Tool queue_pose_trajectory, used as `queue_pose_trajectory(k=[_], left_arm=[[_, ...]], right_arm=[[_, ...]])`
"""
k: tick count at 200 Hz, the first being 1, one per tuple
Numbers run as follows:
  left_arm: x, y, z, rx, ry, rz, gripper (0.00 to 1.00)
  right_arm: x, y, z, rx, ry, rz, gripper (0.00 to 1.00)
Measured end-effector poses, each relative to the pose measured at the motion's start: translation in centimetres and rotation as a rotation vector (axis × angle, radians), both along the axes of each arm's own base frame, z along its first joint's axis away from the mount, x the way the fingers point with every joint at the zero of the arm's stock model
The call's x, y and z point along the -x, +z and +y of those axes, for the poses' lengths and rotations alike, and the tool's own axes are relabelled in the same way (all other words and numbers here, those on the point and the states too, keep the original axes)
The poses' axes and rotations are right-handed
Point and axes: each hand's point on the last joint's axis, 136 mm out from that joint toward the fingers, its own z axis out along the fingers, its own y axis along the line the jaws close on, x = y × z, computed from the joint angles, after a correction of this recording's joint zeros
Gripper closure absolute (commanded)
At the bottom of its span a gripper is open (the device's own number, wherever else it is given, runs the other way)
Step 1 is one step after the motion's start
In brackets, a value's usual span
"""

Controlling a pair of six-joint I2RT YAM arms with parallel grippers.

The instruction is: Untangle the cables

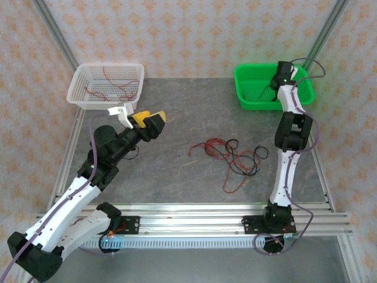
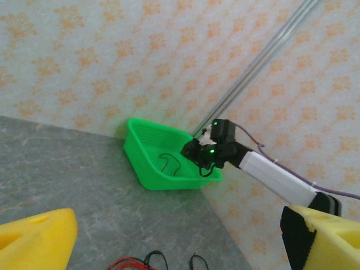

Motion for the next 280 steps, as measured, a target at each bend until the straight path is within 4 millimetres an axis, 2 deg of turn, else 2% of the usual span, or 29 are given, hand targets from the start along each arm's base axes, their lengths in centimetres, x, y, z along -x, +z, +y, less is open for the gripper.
queue_pose_trajectory(k=[32, 51, 65, 85, 103, 135, 150, 162, 183, 206, 219, 243, 260, 280], left_arm=[[-0.3, -0.7, 0.5, -0.024, 0.035, 0.049, 0.13], [-0.6, -1.4, 0.8, -0.042, 0.055, 0.084, 0.15], [-0.9, -2.4, 0.8, -0.063, 0.066, 0.123, 0.18], [-1.4, -4.2, 0.8, -0.1, 0.078, 0.191, 0.2], [-1.6, -6.1, 0.3, -0.138, 0.074, 0.253, 0.21], [-0.9, -9.3, -2.2, -0.212, 0.016, 0.341, 0.24], [-0.6, -10.7, -3.6, -0.245, -0.012, 0.369, 0.27], [-0.4, -11.8, -4.6, -0.264, -0.034, 0.398, 0.29], [-0.2, -14.2, -6.2, -0.291, -0.061, 0.462, 0.33], [-0.4, -17.0, -7.1, -0.319, -0.057, 0.539, 0.37], [-0.6, -18.6, -7.3, -0.336, -0.047, 0.582, 0.38], [-0.4, -20.1, -8.0, -0.365, -0.045, 0.625, 0.35], [0.0, -19.7, -9.7, -0.379, -0.074, 0.614, 0.33], [1.3, -18.7, -12.7, -0.402, -0.139, 0.581, 0.32]], right_arm=[[0.4, -0.2, 0.4, -0.035, 0.001, 0.017, 0.43], [0.8, -0.2, 0.8, -0.051, 0.004, 0.036, 0.4], [1.3, 0.5, 1.1, -0.061, 0.005, 0.043, 0.4], [2.3, 3.2, 1.4, -0.07, 0.006, 0.023, 0.4], [4.3, 6.8, 1.9, -0.077, 0.01, -0.012, 0.4], [9.2, 14.0, 3.2, -0.085, 0.023, -0.112, 0.4], [11.7, 16.2, 4.1, -0.085, 0.035, -0.147, 0.39], [13.7, 17.0, 5.3, -0.084, 0.053, -0.158, 0.39], [17.3, 16.2, 8.9, -0.097, 0.122, -0.138, 0.39], [21.0, 13.5, 13.4, -0.132, 0.23, -0.08, 0.38], [22.9, 12.2, 15.1, -0.15, 0.274, -0.054, 0.38], [25.9, 11.2, 16.5, -0.172, 0.31, -0.046, 0.38], [27.9, 11.1, 17.1, -0.194, 0.33, -0.064, 0.37], [29.6, 11.2, 17.1, -0.21, 0.33, -0.088, 0.37]])
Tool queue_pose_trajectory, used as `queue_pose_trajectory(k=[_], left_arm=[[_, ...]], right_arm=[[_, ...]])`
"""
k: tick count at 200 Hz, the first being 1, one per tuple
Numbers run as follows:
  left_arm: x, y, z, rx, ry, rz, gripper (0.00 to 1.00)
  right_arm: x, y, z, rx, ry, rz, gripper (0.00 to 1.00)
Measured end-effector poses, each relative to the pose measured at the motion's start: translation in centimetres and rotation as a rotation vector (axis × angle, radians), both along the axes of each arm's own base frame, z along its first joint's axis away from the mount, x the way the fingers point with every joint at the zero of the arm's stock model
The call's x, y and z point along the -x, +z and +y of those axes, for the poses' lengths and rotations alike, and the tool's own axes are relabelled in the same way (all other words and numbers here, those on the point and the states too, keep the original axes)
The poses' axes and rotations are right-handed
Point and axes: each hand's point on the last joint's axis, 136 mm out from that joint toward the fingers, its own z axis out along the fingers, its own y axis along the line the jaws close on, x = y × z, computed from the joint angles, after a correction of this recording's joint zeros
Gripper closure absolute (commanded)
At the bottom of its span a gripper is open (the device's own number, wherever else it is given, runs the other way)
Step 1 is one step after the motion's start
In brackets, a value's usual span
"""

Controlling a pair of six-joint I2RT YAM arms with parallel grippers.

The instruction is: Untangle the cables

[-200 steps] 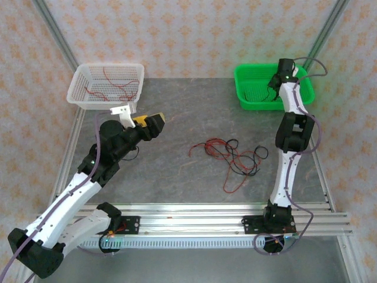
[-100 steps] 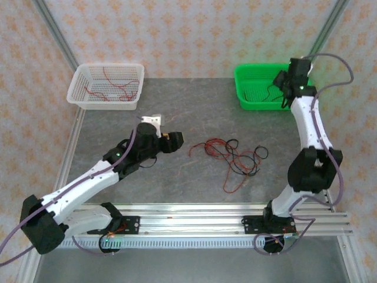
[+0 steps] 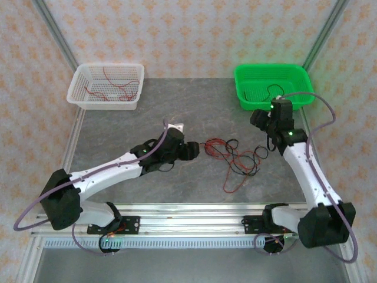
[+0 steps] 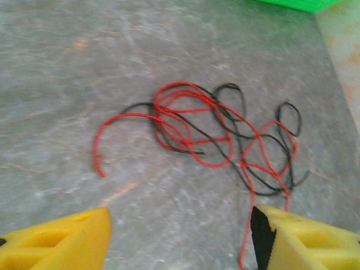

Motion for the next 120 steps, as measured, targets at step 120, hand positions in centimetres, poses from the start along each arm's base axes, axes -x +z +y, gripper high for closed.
queue_pose_trajectory(k=[120], left_arm=[[6.5, -9.8, -13.5, -0.269, -0.296, 0.103, 0.31]], right_arm=[[1.9, 1.9, 0.0, -0.073, -0.031, -0.058, 0.35]])
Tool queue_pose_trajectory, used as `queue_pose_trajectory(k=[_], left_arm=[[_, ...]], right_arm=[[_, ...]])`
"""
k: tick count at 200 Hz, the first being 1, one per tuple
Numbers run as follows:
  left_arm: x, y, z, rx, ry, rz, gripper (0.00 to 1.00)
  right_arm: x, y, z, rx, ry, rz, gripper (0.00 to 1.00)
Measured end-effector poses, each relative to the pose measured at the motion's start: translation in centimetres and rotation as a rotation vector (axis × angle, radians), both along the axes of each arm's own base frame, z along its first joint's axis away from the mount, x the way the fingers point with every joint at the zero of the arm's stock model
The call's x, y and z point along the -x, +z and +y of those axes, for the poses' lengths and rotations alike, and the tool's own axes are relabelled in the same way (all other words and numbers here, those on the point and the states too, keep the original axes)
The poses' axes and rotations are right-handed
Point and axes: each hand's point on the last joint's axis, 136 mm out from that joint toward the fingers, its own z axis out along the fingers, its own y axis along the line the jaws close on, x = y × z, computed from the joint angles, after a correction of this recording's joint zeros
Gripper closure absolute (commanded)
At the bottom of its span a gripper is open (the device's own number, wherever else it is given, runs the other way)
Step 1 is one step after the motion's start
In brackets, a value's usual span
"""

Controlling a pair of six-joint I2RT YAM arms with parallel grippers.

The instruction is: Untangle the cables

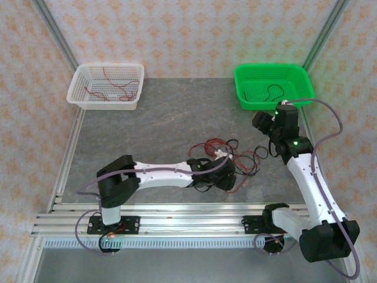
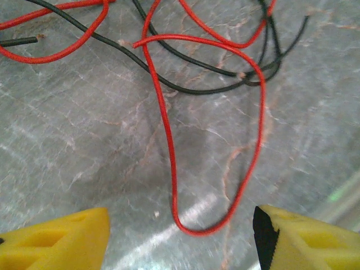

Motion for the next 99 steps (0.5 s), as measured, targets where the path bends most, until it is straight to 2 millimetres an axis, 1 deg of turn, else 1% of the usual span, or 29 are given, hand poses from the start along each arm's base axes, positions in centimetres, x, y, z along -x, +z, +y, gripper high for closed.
queue_pose_trajectory(k=[30, 46, 58, 68, 87, 99], left_arm=[[-1.6, -2.2, -1.3, -0.077, 0.022, -0.027, 0.32], [-2.5, -3.0, -2.2, -0.114, 0.024, -0.045, 0.36], [-3.2, -3.5, -2.7, -0.139, 0.031, -0.06, 0.43], [-3.6, -4.0, -2.8, -0.16, 0.035, -0.068, 0.48], [-3.9, -4.8, -2.2, -0.201, 0.045, -0.074, 0.56], [-4.0, -4.9, -1.9, -0.212, 0.054, -0.075, 0.65]], right_arm=[[0.7, 0.6, -0.1, -0.007, -0.003, -0.022, 0.35], [0.8, 0.7, -0.1, -0.007, -0.003, -0.025, 0.35], [0.8, 0.7, -0.1, -0.007, -0.003, -0.023, 0.35], [0.8, 0.6, -0.1, -0.007, -0.003, -0.02, 0.35], [0.9, 0.5, 0.0, -0.008, 0.0, -0.017, 0.35], [0.9, 0.6, 0.0, -0.009, 0.001, -0.018, 0.35]])
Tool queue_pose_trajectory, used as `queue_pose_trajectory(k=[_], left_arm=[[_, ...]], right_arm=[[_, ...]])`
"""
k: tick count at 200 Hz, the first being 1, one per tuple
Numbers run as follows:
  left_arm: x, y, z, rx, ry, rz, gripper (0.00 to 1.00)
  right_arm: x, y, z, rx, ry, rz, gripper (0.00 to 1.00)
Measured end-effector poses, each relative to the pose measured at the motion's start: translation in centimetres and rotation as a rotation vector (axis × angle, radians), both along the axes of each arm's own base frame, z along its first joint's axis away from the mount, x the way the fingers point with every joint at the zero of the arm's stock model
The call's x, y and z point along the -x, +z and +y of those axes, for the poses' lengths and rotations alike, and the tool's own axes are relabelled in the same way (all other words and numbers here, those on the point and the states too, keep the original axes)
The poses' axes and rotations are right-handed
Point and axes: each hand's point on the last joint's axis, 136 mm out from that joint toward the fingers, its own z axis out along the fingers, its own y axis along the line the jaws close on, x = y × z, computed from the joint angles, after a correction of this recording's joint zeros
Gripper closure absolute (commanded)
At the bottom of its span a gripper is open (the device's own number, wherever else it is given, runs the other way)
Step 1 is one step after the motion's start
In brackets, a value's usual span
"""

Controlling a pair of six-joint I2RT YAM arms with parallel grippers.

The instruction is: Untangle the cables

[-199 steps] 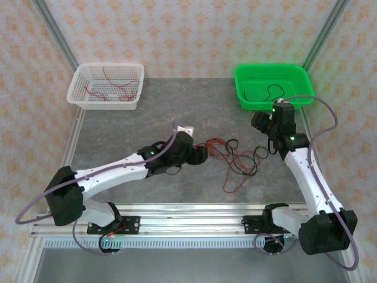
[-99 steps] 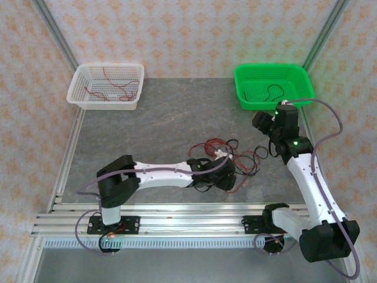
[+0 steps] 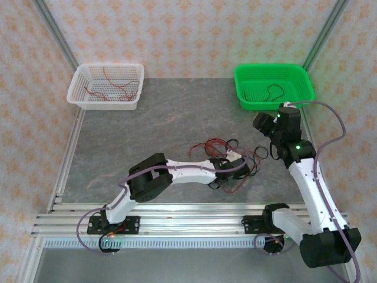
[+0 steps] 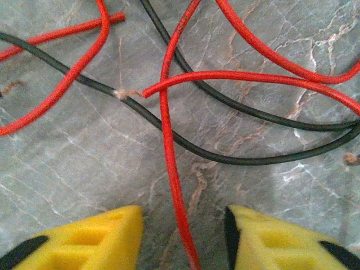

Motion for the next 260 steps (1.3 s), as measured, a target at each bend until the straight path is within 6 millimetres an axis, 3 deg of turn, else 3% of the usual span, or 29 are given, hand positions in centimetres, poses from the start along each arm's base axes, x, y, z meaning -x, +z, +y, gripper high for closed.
queue_pose_trajectory(k=[25, 63, 82, 103, 148, 172, 203, 260], left_arm=[[-0.6, -0.1, 0.6, -0.005, 0.022, -0.003, 1.0], [-0.4, 0.6, 1.8, -0.023, 0.023, -0.016, 1.0], [-0.4, 2.6, 2.0, -0.001, 0.024, -0.029, 1.0], [-0.6, 6.7, 2.1, 0.059, 0.027, -0.069, 1.0], [-1.3, 18.8, 2.9, 0.218, 0.037, -0.218, 1.0], [-1.4, 23.1, 4.0, 0.271, 0.054, -0.278, 1.0], [-1.3, 25.3, 4.9, 0.292, 0.06, -0.316, 1.0], [-1.9, 25.7, 5.5, 0.286, 0.061, -0.329, 1.0]], right_arm=[[0.2, 0.2, 0.0, 0.0, 0.0, -0.006, 0.35], [0.3, 0.4, 0.0, -0.003, 0.003, -0.015, 0.35], [0.4, 0.4, 0.3, -0.012, 0.015, -0.014, 0.35], [0.4, 0.4, 0.7, -0.025, 0.037, -0.013, 0.35], [1.1, -0.2, 2.4, -0.08, 0.121, -0.009, 0.36], [2.1, -1.7, 3.1, -0.11, 0.159, 0.013, 0.37], [3.3, -4.4, 4.6, -0.186, 0.217, 0.06, 0.38], [4.6, -9.2, 6.9, -0.338, 0.287, 0.15, 0.37]])
